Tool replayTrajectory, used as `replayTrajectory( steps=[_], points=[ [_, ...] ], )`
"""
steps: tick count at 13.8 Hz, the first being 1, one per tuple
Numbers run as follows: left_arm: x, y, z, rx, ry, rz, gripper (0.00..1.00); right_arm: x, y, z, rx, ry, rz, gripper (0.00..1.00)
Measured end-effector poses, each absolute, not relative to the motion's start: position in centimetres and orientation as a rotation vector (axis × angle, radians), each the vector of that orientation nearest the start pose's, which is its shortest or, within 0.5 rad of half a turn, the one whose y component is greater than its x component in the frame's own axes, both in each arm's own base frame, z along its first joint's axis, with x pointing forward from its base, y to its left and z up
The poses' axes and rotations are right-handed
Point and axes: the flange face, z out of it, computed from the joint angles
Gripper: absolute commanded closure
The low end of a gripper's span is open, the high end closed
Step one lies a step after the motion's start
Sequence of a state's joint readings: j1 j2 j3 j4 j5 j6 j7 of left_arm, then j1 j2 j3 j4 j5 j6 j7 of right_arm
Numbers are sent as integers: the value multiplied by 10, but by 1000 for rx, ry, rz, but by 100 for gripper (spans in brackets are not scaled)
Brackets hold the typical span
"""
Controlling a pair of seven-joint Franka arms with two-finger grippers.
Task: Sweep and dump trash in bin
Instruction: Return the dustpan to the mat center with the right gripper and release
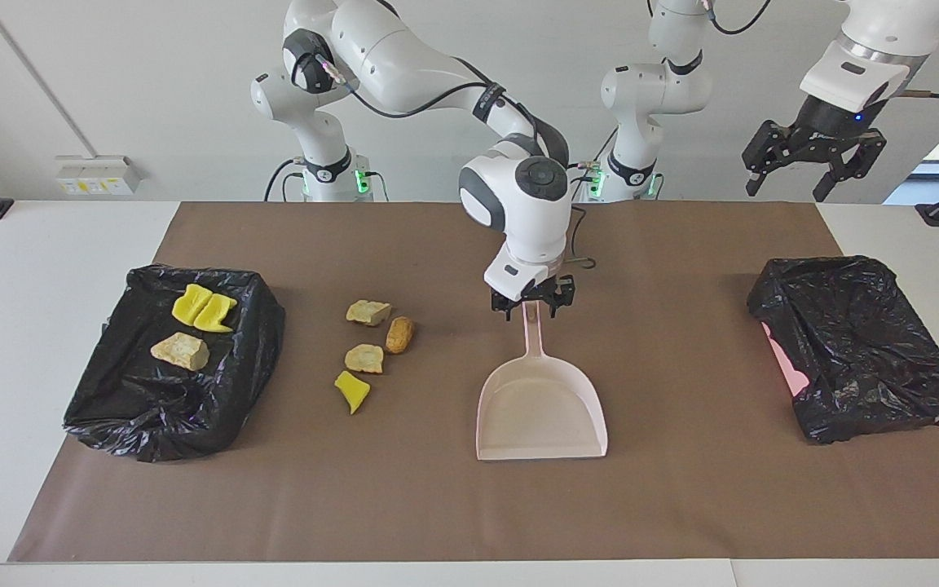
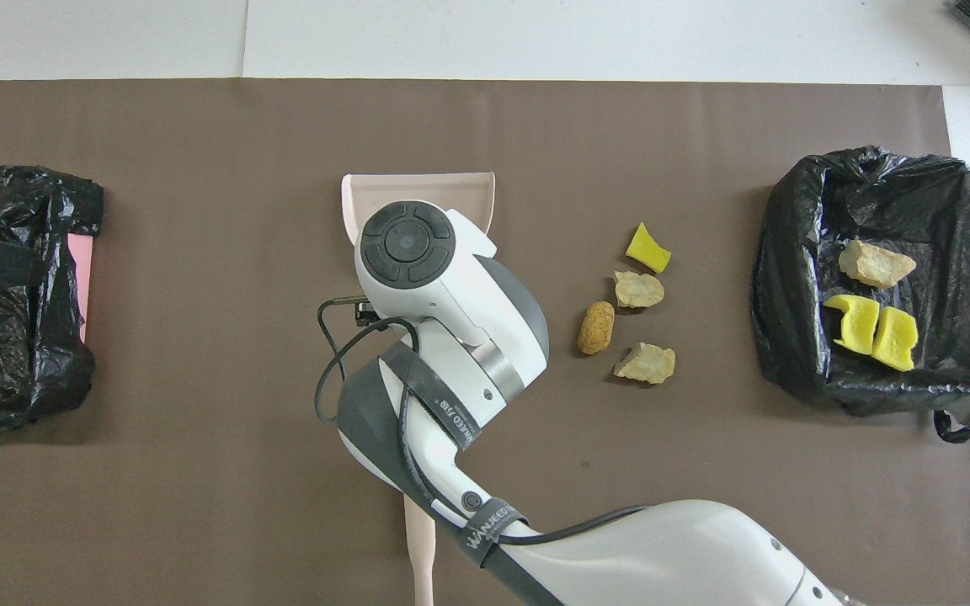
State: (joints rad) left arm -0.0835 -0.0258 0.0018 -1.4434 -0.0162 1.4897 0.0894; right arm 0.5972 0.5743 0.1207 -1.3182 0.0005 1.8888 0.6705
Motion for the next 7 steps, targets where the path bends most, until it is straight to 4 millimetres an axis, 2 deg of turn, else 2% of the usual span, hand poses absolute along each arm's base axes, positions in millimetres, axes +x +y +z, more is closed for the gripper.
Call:
replayTrajectory(
  steps=[4,7],
  points=[
    [534,-49,691,-3143,282,-110,0,503,463,403,-3097,-38,238,0],
    [533,-49,690,-3143,281,-104,0,454,449,404,-3072,-25,368,0]
  ],
)
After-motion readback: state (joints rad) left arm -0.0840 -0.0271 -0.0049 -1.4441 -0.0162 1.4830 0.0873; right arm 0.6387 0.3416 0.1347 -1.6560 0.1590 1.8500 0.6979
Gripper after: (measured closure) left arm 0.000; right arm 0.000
